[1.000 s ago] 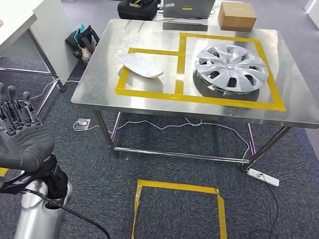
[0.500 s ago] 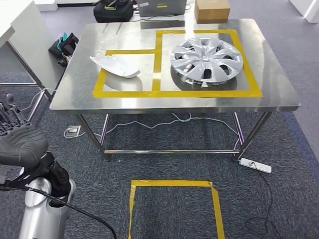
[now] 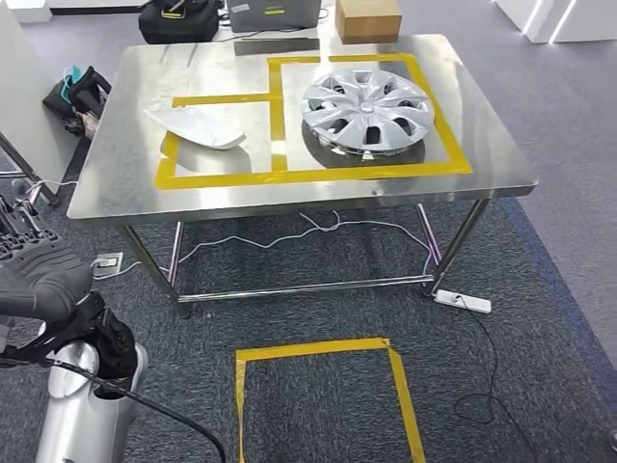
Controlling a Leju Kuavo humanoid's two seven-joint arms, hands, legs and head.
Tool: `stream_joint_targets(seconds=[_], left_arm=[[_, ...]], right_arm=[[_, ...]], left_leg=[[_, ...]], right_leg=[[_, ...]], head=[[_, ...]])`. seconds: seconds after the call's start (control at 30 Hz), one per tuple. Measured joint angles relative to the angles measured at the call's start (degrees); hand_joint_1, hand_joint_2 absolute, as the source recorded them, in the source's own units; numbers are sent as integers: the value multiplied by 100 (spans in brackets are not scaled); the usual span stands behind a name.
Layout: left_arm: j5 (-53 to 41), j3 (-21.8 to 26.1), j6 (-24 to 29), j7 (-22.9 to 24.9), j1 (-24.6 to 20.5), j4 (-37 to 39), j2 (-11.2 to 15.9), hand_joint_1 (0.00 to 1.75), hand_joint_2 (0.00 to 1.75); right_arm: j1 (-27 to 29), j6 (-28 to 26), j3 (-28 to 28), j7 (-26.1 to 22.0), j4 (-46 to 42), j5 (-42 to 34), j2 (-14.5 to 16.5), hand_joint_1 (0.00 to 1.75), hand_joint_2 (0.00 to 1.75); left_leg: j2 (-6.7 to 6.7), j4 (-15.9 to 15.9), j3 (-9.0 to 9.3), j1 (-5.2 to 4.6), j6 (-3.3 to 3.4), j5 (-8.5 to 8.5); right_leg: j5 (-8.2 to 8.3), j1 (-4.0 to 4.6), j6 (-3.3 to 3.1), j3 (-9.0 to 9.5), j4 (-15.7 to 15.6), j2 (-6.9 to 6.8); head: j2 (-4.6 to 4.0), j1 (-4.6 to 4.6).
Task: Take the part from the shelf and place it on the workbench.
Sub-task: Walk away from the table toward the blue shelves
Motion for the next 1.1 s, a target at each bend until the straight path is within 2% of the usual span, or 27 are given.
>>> stream_joint_targets(seconds=[0.07,0.1,0.13,0.17,0.2,0.27,0.3,0.33,0.43,0.5,0.57,0.6,0.63,0.67,0.7,0.73,0.77,0.8,0.87,0.93,0.97,1.03,1.07,1.1], left_arm=[[16,-5,14,1,4,2,-5,0,0],[20,-4,24,1,8,4,-4,0,0],[22,-4,32,1,12,7,-3,0,0],[26,-4,39,1,14,10,-4,0,0],[30,-4,40,1,12,12,-4,0,0],[36,-5,43,-1,5,13,-4,0,0],[37,-4,48,-1,2,13,-3,0,0],[38,-4,57,-2,2,13,-3,0,0],[35,-8,93,0,-7,13,-5,0,0],[26,-9,109,-1,-17,11,-3,0,0],[21,-10,112,-1,-6,12,9,0,0],[20,-10,113,0,7,13,17,0,0],[20,-10,113,1,19,13,25,0,0],[20,-10,113,0,25,13,28,0,0],[20,-10,113,0,27,13,29,0,0],[20,-10,113,-1,24,13,30,0,0],[20,-10,112,-1,17,13,32,0,0],[20,-10,111,0,6,13,34,0,0],[19,-13,109,1,-2,14,40,0,0],[15,-27,108,1,0,15,40,0,0],[12,-39,108,1,-2,15,37,0,0],[1,-60,107,1,-5,15,33,0,0],[-5,-67,106,1,0,15,33,0,0],[-11,-71,106,1,8,15,35,0,0]], right_arm=[[-13,-2,1,4,-1,-4,0,0,0],[-16,-2,1,4,-1,-5,0,0,0],[-16,-3,1,4,-1,-5,0,0,0],[-14,-4,0,4,-2,-6,0,0,0],[-13,-5,0,4,-3,-8,0,0,0],[-25,-10,-1,13,-8,-17,0,0,0],[-36,-12,-1,18,-9,-22,0,0,0],[-44,-13,0,26,-11,-26,0,0,0],[-35,-21,1,42,-11,-31,0,0,0],[-26,-33,-1,53,-13,-34,-3,0,0],[-35,-39,-1,63,-15,-36,-5,0,0],[-37,-39,-1,66,-16,-36,-6,0,0],[-36,-38,-1,68,-16,-36,-6,0,0],[-32,-38,-1,70,-16,-36,-7,0,0],[-28,-39,-1,71,-16,-36,-7,0,0],[-27,-39,-1,71,-16,-36,-7,0,0],[-29,-40,-1,72,-16,-37,-7,0,0],[-35,-41,-1,72,-17,-37,-7,0,0],[-42,-43,-1,75,-20,-38,-8,0,0],[-22,-49,-1,80,-20,-38,-11,0,0],[-6,-50,-1,84,-20,-38,-13,0,0],[-5,-28,-1,105,-20,-37,-18,0,0],[-12,-19,-1,123,-20,-34,-19,0,0],[-21,-22,0,144,-20,-31,-21,0,0]], left_leg=[[120,-2,-19,-12,35,15],[181,-1,-28,-23,45,17],[240,0,-34,-35,50,19],[297,1,-36,-44,52,20],[349,2,-34,-52,51,20],[438,14,-26,-80,36,9],[479,23,-27,-96,18,6],[523,30,-30,-110,-3,3],[626,39,-36,-106,-79,-8],[475,261,-126,-81,-157,-187],[250,919,-424,-45,-221,-551],[196,1295,-605,-29,-237,-704],[168,1567,-740,-18,-246,-784],[154,1637,-784,-10,-249,-738],[141,1520,-737,-3,-250,-601],[105,1225,-598,7,-250,-398],[9,866,-429,24,-250,-194],[-92,512,-268,46,-241,-78],[-235,149,-119,61,-200,-15],[-173,112,-120,49,-123,-14],[-127,101,-119,50,-85,-3],[-22,77,-112,56,-20,18],[32,78,-111,43,0,15],[90,79,-112,29,17,9]], right_leg=[[-413,11,25,-306,737,-220],[-559,13,29,-432,1069,-267],[-606,15,26,-471,1236,-293],[-549,18,14,-398,1182,-312],[-415,27,-6,-219,921,-345],[-151,73,-67,250,158,-544],[-81,95,-104,409,-114,-625],[-60,115,-136,483,-255,-670],[-22,117,-221,466,-294,-526],[18,86,-275,461,-325,-430],[39,66,-304,444,-334,-328],[45,61,-309,432,-334,-271],[50,57,-310,424,-334,-215],[57,51,-303,418,-333,-153],[64,43,-292,416,-333,-93],[72,33,-277,415,-332,-32],[81,28,-251,406,-328,34],[84,30,-222,379,-306,95],[102,27,-143,306,-275,195],[129,4,-66,245,-280,266],[105,5,-35,212,-247,213],[-102,19,7,34,92,-21],[-287,28,23,-128,446,-168],[-465,27,34,-306,828,-245]], head=[[0,27],[0,29],[0,30],[0,29],[0,30],[0,33],[0,28],[0,27],[0,26],[0,12],[0,-4],[0,-4],[0,-5],[0,-5],[0,-5],[0,-6],[0,-8],[0,-9],[0,-7],[0,-6],[0,0],[0,56],[0,85],[0,103]])
